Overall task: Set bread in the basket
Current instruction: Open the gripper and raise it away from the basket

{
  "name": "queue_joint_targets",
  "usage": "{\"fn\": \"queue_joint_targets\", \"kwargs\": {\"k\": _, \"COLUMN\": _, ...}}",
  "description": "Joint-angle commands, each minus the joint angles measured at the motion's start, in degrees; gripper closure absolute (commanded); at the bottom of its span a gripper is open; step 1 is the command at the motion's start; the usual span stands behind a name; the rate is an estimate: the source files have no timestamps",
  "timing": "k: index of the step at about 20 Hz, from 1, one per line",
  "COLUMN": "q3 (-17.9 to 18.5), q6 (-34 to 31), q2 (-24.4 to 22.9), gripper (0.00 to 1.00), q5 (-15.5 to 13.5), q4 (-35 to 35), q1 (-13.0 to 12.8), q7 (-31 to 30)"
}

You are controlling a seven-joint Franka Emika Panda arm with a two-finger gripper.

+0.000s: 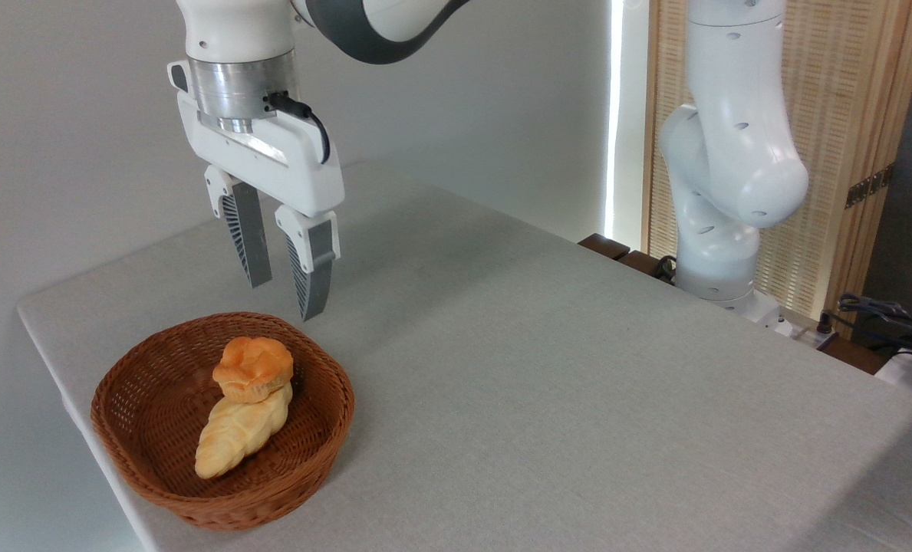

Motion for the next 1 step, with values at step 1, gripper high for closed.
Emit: {"fn": "queue_joint_targets", "kwargs": {"k": 1, "q3": 2.07, "q6": -1.42, "q2": 0.02, "gripper": 0.0, "q5": 0.34, "q4": 1.15, "q1": -0.19, "q7": -0.44}}
